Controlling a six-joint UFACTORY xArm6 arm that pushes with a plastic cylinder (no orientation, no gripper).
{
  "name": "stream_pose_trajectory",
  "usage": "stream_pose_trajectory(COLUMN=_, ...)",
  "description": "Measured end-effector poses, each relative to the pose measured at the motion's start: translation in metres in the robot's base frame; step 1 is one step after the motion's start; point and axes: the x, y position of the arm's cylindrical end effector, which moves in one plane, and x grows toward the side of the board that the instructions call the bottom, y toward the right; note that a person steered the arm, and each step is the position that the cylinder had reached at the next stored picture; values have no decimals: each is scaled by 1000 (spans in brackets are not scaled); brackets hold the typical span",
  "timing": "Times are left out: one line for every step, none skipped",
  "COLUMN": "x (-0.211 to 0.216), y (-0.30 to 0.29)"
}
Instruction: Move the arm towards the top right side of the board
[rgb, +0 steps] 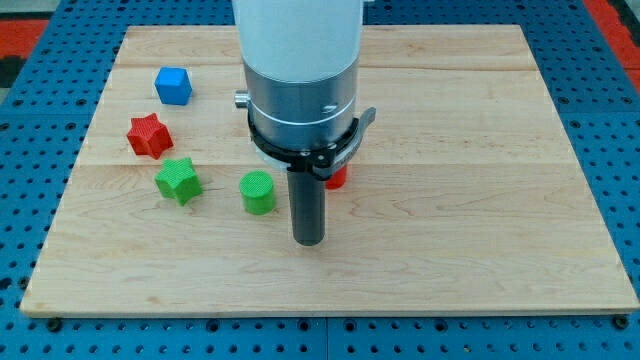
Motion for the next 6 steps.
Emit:
stream_pose_trajectory(x=16, y=0)
stream_pose_trajectory(x=17, y=0)
stream_pose_trajectory(x=18, y=1)
stream_pose_trajectory(x=38, y=34)
stream_pose_trajectory(x=15, y=105)
stream_pose_trajectory(x=-61, y=193)
